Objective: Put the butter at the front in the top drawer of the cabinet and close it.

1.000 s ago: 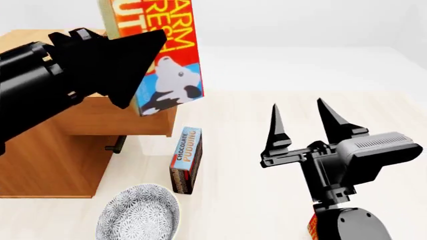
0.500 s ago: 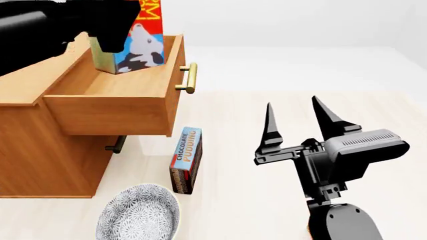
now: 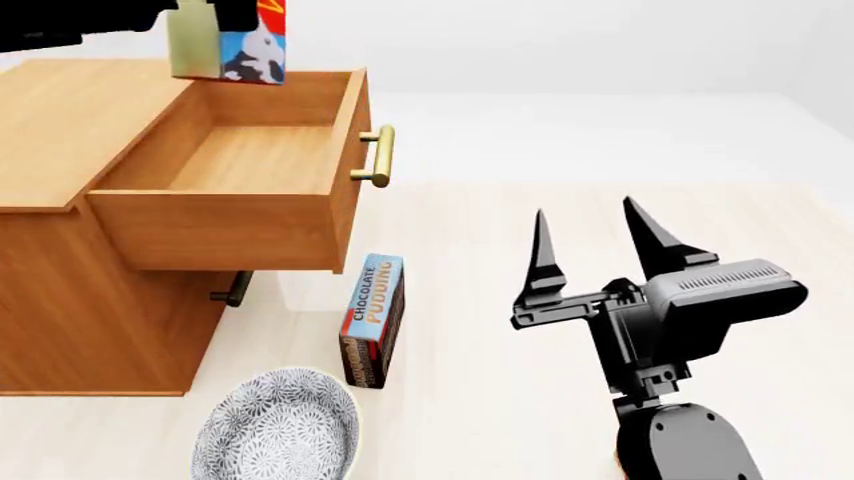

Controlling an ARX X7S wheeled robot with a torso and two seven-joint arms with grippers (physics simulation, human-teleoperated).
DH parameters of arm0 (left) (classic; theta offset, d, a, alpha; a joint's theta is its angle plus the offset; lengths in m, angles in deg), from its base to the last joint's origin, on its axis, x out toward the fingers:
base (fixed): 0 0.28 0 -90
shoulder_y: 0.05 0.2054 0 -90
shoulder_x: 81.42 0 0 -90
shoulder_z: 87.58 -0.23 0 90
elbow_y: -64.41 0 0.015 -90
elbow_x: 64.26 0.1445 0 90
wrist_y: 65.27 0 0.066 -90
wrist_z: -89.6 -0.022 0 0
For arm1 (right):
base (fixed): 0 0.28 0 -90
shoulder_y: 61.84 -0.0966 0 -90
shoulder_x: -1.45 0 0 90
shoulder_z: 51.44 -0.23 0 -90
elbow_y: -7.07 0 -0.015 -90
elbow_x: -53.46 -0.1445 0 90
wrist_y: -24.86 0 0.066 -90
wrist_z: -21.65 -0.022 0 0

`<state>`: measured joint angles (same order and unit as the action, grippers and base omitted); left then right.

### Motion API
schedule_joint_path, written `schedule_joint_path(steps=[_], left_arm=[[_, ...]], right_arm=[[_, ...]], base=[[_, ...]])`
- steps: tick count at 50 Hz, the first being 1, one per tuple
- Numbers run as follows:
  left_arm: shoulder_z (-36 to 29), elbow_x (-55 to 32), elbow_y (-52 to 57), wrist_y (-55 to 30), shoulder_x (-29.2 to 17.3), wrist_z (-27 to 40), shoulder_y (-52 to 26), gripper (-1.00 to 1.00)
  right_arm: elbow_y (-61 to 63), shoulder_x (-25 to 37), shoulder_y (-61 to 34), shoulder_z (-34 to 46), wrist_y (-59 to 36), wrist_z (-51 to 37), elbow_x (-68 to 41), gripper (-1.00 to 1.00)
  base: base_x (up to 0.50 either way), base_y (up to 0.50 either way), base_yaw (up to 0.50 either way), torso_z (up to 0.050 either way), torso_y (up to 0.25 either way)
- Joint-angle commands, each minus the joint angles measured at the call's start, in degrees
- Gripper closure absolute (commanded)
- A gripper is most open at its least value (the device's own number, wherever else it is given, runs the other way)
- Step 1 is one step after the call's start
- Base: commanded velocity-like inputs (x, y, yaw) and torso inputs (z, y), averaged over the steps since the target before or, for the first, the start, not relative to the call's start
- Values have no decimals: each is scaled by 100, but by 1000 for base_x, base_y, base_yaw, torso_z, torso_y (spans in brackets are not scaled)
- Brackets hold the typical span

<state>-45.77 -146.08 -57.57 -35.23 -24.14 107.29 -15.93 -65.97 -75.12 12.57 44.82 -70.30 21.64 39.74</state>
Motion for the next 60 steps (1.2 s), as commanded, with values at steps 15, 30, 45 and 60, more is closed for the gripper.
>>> schedule_joint_path(steps=[15,30,45,60], left_arm=[[-65,3990,-4299,539,2142,-2610,-858,100],[2700,6658,-4298,221,2325,-2733,-832,100],[2779,7807,-4296,40,2486,-3647,-710,100],[2697,8082,-4296,-59,2505,-3844,-657,100]], right_arm=[[-270,67,-5,22,127,-57,6,-100],[-230,111,2,51,142,-119,-6,-100],[-277,174,37,54,204,-149,-24,-100],[-408,180,-29,133,217,-193,13,-100]], base=[[0,0,0,0,1],[0,0,0,1,1],[0,0,0,1,1],[0,0,0,0,1]])
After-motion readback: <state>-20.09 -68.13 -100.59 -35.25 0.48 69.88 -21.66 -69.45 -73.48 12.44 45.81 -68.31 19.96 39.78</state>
